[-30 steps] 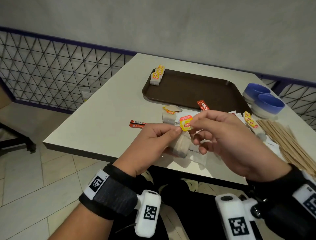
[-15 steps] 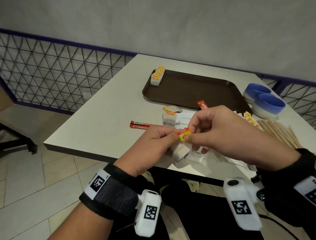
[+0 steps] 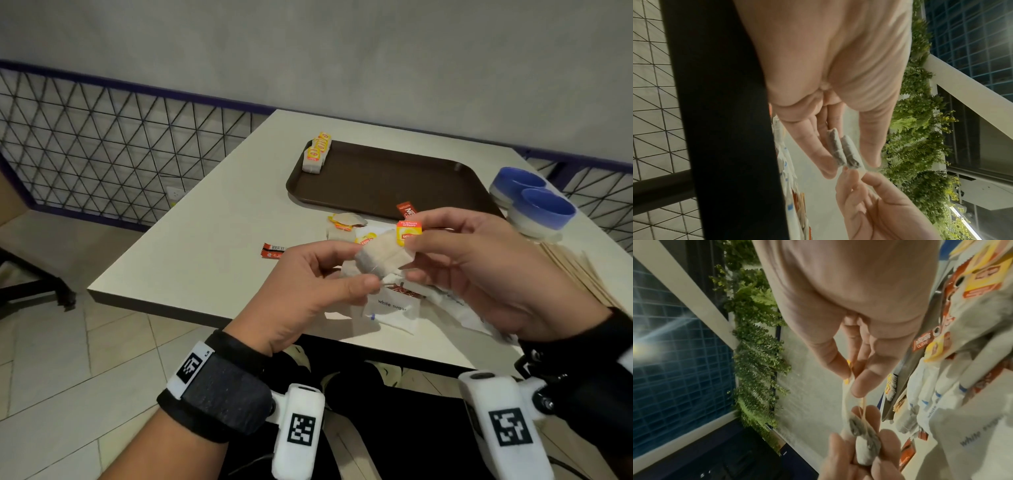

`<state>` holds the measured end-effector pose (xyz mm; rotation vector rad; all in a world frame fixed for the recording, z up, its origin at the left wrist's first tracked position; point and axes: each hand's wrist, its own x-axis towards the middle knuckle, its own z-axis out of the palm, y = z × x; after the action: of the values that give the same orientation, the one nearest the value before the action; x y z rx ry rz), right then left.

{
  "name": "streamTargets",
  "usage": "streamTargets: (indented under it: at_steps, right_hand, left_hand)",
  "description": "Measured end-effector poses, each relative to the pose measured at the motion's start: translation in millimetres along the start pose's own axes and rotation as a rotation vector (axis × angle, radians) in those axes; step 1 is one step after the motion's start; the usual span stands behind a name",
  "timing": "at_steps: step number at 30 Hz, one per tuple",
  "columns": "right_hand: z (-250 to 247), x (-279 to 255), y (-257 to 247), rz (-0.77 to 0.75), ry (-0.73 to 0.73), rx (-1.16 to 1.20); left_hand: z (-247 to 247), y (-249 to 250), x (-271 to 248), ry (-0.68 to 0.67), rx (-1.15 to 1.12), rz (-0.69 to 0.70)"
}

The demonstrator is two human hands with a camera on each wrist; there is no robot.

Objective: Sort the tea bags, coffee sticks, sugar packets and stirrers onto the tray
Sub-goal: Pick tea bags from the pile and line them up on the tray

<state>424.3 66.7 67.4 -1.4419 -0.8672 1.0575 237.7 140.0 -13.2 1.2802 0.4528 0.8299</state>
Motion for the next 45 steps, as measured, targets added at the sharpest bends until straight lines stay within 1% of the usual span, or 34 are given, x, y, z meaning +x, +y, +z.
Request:
streamTargets:
  at_steps: [3, 8, 13, 19, 25, 28, 35, 39, 43, 45]
  right_hand:
    - [-1.6, -0.7, 4.2, 0.044, -0.012, 0.055]
    - [-3.5, -3.3, 8.1, 0.06, -0.034, 0.098]
    - [-8.8, -2.4, 9.8, 0.051, -0.043, 0.061]
    - [-10.7, -5.0, 11.2, -0.04, -0.046, -0.013]
    - [-4.0, -11.7, 15.0, -0.128, -0.092, -0.059]
    - [-3.5, -12.8, 19.1, -0.143, -0.083, -0.079]
    - [-7.7, -14.0, 22.1, -0.162, -0.112, -0.12]
    - [-11.7, -14.0, 21.1, -0.22, -0.157, -0.215]
    - [-11.4, -12.4, 22.1, -0.308, -0.18, -0.359]
    - [-10.9, -11.0, 23.3, -0.332, -0.18, -0.392]
  left_hand:
    - [1.0, -0.4, 0.1, 0.012, 0.005, 0.013]
    - [1.1, -3.2, 0.2, 0.03, 0.008, 0.028]
    - [0.5, -4.6, -0.5, 0.016, 0.046, 0.027]
    - [2.7, -1.4, -1.4, 0.011, 0.005, 0.018]
    - [4.6, 0.5, -0.9, 0.065, -0.074, 0.033]
    - [4.4, 1.7, -2.5, 0.055, -0.039, 0.05]
    - [2.5, -1.2, -1.7, 0.06, 0.012, 0.068]
    - [2.0, -1.6, -2.3, 0.055, 0.053, 0.06]
    - [0.3, -1.8, -2.3, 0.05, 0.064, 0.055]
    - [0.2, -1.4, -2.2, 0.054, 0.069, 0.047]
